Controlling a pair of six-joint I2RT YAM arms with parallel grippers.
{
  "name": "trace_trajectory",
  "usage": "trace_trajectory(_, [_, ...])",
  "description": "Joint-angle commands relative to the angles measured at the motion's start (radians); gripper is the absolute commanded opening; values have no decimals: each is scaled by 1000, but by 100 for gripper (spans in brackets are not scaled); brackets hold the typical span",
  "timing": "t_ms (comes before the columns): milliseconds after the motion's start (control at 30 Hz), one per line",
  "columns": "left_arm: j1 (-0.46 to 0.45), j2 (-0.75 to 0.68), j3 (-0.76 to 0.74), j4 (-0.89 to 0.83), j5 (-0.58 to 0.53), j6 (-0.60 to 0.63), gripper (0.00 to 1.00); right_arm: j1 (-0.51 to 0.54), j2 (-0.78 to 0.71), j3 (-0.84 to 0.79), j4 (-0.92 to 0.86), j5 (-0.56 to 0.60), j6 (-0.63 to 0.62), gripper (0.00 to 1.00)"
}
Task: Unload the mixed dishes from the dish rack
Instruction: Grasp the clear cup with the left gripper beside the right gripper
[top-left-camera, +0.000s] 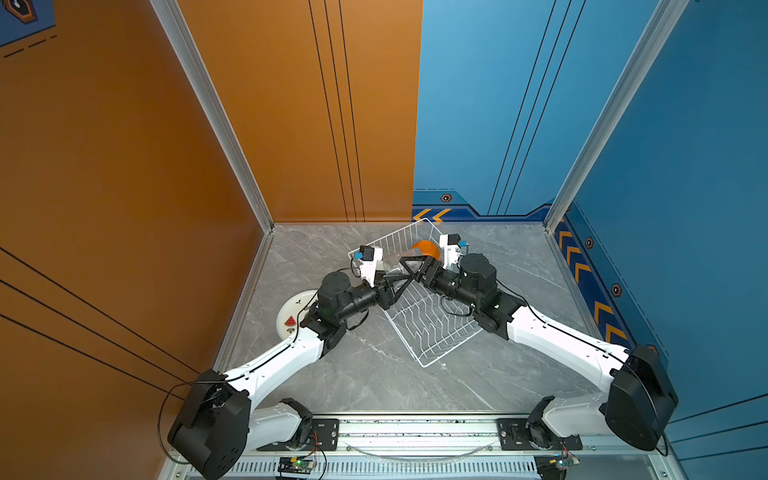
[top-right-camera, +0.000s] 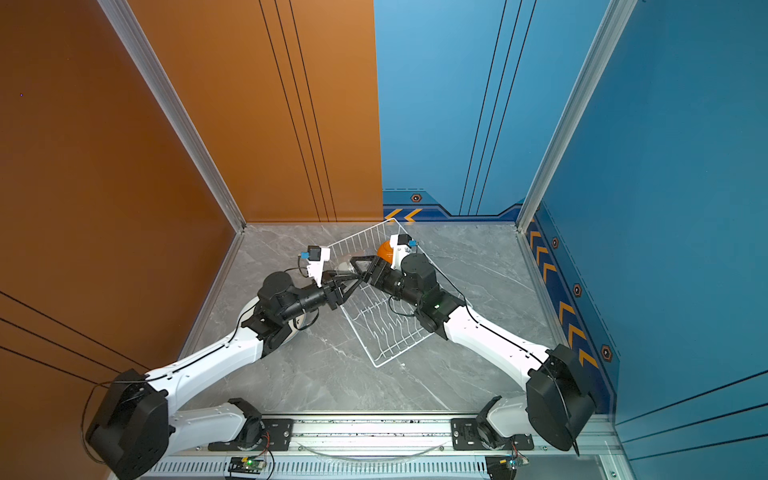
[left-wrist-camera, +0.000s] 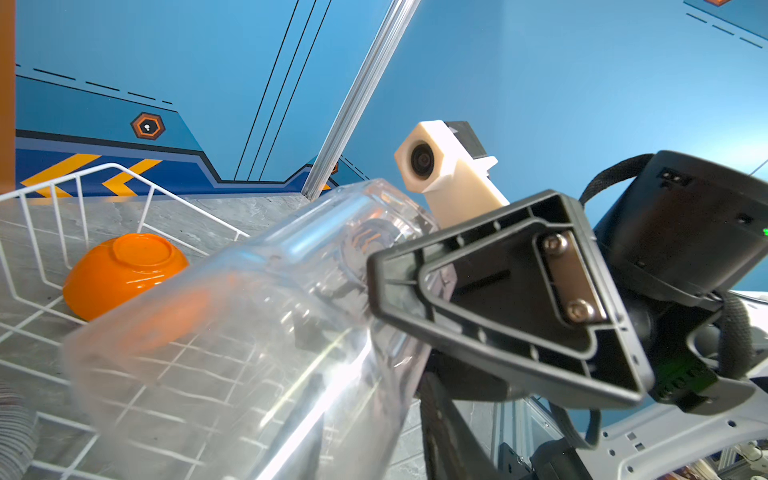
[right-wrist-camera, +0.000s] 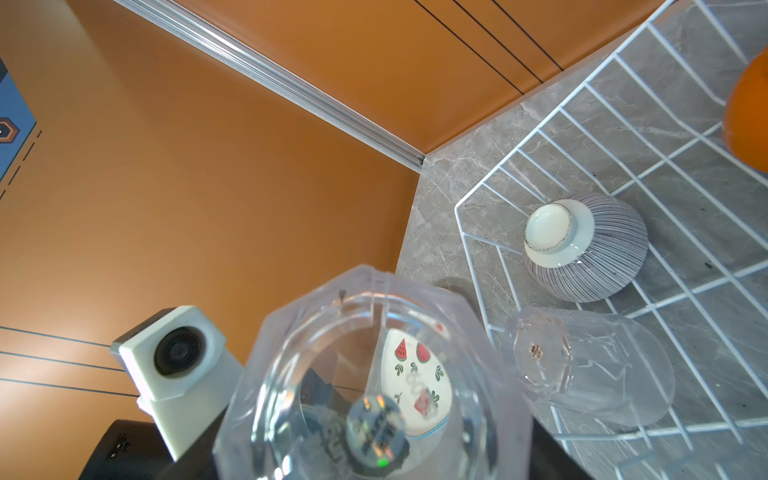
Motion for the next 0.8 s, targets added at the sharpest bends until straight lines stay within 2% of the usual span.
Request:
trace_trajectory(0, [-18, -21, 33, 47, 48, 34, 30, 7, 9, 5, 51, -39, 13, 53])
trace_trajectory(100, [-17, -33, 27, 47, 26, 35, 25, 7, 7, 1, 50, -28, 16, 54])
trace_trajectory(200, [-14, -46, 16, 45, -14, 29, 13, 9, 4, -3, 51, -22, 16, 56])
trace_trajectory(267, [-10, -53, 9, 45, -42, 25, 11, 8, 3, -3, 50, -20, 15, 57])
trace_trajectory(367, [-3, -60, 5, 35, -75, 15, 1, 8, 4, -6, 51, -17, 13, 60])
trace_trajectory(467, [4, -70, 3, 10, -105, 12, 0, 9, 2, -9, 53, -10, 13, 63])
trace_trajectory(633, [6, -102, 2, -46, -151, 14, 0, 8, -9, -24, 63, 5, 8, 77])
trace_trajectory(767, [6, -137, 5, -117, -207, 19, 0, 5, -23, -33, 55, 21, -3, 83])
